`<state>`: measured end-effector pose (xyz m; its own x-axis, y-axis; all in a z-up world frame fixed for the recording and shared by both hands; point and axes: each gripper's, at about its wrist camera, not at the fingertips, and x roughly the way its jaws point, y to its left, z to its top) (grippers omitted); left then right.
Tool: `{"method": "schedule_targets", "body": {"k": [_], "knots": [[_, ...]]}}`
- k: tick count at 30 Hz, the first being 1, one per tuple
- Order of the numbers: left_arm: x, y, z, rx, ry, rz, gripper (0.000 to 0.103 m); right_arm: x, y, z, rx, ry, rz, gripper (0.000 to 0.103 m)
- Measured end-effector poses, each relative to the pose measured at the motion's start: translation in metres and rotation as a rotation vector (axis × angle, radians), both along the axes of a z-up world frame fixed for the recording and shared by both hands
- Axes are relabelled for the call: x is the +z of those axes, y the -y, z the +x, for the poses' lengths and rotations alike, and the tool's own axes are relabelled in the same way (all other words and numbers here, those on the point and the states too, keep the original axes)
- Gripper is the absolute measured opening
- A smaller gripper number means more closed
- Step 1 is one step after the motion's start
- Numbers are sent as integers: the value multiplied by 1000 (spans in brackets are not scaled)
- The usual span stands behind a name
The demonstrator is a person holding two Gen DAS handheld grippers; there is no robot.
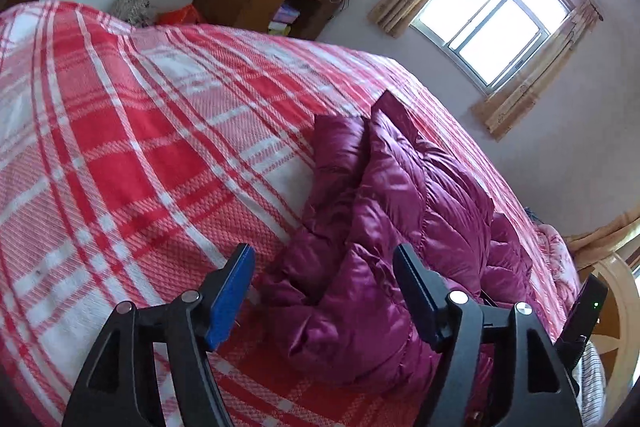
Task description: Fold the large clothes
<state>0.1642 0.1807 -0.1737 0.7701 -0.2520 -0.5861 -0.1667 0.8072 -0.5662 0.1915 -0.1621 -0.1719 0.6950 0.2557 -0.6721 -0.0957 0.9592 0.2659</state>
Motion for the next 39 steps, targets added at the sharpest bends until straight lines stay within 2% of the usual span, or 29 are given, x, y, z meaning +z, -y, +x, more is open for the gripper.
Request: {"method": "schedule_targets", "body": {"k": [1, 2, 3, 5, 9, 10, 11, 12, 14, 16, 21, 25, 28, 31, 34, 37, 39], "knots": [[-5, 2, 8, -23, -13, -26, 76, 0, 0, 0, 1, 0, 0, 0], [-5, 5, 12, -24, 8, -15, 83, 0, 1, 0, 1, 0, 2, 0], [-3, 9, 19, -30, 26, 5, 85, 0, 1, 0, 2, 0, 4, 0], [-2, 14, 34, -59, 26, -3, 86, 1, 3, 1, 4, 0, 12, 0], [-3, 18, 45, -49, 44, -104, 86, 1, 4, 0, 6, 0, 20, 0], [-3, 19, 45, -59, 53, -125, 70, 1, 4, 0, 6, 0, 20, 0], [-2, 22, 45, -80, 59, -144, 43, 1, 4, 0, 7, -1, 20, 0], [-1, 25, 45, -100, 58, -142, 36, 1, 5, 0, 8, -2, 23, 0], [9, 31, 43, -116, 75, -89, 27, 0, 7, 1, 11, -7, 37, 0], [21, 35, 41, -132, 96, -66, 23, -1, 10, 1, 13, -11, 47, 0], [73, 63, 34, -215, 189, 12, 22, -3, 19, 4, 22, -33, 107, 0], [113, 111, 27, -331, 255, 116, 22, -9, 34, 7, 30, -71, 230, 0], [131, 154, 21, -433, 284, 219, 22, -17, 48, 12, 43, -130, 378, 0], [138, 194, 20, -525, 289, 317, 22, -22, 62, 19, 66, -214, 516, 0], [136, 230, 14, -583, 301, 413, 22, -18, 75, 19, 84, -267, 581, 0], [129, 251, 15, -626, 282, 430, 22, -8, 107, 1, 67, -215, 673, 2], [120, 263, 18, -652, 258, 438, 22, -1, 135, -15, 37, -183, 679, 4]]}}
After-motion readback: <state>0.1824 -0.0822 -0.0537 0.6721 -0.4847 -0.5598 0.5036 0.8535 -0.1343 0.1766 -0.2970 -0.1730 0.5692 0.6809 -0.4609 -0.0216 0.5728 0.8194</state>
